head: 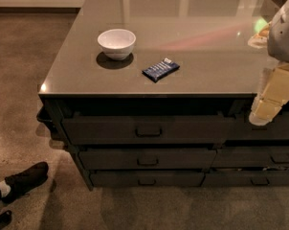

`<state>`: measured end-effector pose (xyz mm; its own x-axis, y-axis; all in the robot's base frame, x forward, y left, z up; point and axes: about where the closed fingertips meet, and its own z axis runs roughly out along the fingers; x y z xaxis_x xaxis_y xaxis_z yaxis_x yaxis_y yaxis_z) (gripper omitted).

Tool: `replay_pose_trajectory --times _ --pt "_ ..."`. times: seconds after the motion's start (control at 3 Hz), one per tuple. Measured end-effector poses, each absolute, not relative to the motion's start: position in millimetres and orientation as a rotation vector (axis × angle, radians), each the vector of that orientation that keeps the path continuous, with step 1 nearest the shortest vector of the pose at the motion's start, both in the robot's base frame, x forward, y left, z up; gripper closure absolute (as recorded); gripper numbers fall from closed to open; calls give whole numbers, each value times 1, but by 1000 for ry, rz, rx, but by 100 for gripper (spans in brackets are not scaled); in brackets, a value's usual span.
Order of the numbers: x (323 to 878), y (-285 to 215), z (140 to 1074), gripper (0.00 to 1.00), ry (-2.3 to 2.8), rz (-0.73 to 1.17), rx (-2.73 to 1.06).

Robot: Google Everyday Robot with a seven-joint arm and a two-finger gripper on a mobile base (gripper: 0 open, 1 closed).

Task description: Open top drawer

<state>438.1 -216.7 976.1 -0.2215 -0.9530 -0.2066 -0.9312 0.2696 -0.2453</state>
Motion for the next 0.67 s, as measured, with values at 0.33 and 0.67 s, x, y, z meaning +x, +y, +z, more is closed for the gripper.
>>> replay_pose_trajectory --times 0.33,0.67 --pt "438 -217 976 0 2232 -98 -1725" --pt "439 -215 964 0 2223 -68 -1719"
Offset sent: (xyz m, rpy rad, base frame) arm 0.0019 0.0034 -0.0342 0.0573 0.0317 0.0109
